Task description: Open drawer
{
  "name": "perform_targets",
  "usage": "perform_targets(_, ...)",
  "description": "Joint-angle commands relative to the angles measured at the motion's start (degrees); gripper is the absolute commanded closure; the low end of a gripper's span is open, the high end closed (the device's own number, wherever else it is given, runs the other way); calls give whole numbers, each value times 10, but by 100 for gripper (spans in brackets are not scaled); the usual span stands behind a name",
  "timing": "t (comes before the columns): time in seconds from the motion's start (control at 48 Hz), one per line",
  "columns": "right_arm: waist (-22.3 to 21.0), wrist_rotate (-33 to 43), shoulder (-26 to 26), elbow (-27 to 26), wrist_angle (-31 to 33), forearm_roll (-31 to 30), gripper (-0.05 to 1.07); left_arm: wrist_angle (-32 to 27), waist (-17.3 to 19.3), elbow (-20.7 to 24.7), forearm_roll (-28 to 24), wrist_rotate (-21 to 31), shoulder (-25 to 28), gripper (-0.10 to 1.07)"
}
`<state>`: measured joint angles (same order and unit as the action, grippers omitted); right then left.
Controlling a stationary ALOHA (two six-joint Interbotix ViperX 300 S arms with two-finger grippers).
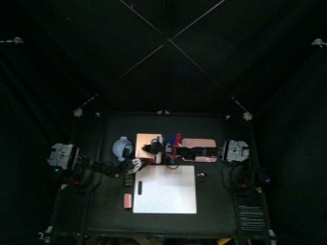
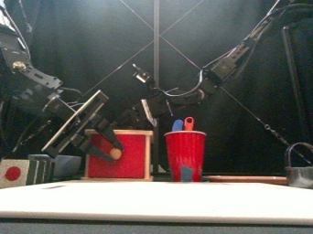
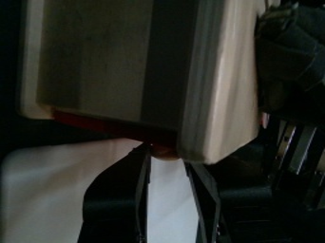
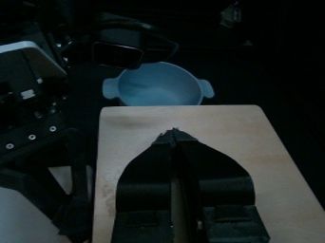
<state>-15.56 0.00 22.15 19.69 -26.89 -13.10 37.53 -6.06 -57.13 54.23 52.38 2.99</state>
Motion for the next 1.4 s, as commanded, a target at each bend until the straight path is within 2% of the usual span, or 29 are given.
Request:
perform_targets(0.0,0,-2,-8,0,4,0,99,-2,-11,11,-2,0,-13,39)
perform_targets(0.896,-16,-1,-8,0,4,0,99,-35,-82,9,2,2,-20,39)
perform_targets(1.375,-26,-1,-8,-4,4,1,99,-38,-107,15,2,3,-11,40)
